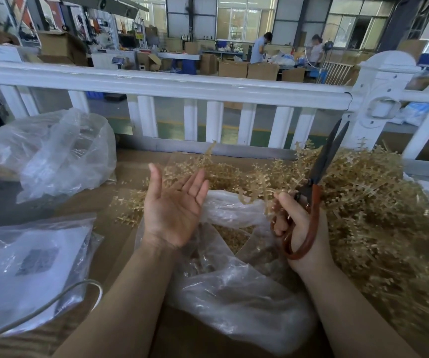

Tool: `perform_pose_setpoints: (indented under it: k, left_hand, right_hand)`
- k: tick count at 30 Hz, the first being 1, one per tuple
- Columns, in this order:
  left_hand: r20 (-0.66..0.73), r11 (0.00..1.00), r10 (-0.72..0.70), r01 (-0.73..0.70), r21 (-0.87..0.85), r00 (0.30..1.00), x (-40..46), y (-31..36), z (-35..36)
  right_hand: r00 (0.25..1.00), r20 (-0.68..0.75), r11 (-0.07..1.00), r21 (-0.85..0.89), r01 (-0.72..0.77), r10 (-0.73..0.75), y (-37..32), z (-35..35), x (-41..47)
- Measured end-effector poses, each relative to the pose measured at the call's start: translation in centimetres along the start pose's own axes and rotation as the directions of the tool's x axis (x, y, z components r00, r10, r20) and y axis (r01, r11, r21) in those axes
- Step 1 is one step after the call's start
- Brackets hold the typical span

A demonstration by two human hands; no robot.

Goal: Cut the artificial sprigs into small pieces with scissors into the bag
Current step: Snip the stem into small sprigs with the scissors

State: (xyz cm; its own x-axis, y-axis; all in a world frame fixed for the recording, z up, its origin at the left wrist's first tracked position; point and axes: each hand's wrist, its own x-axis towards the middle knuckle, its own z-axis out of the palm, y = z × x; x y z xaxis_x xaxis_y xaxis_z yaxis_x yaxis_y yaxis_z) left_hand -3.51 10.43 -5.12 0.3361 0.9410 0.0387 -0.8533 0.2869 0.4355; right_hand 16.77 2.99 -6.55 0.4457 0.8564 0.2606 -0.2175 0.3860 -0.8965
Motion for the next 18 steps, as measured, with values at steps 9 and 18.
perform_pose_setpoints:
  k: [9, 18]
  left_hand:
    - [0.095, 0.585, -0.213, 0.049, 0.810, 0.973, -0.7, -2.5, 0.8]
    - [0.314, 0.750, -0.061, -0.164, 0.641, 0.947, -0.8, -2.9, 1.0]
  right_hand:
    - [0.968, 0.248, 0.991, -0.119, 0.066, -0.034, 0.4, -0.3, -0.1]
    - [0.982, 0.189, 0.984, -0.175, 0.011, 0.023, 0.4, 0.0, -0.5]
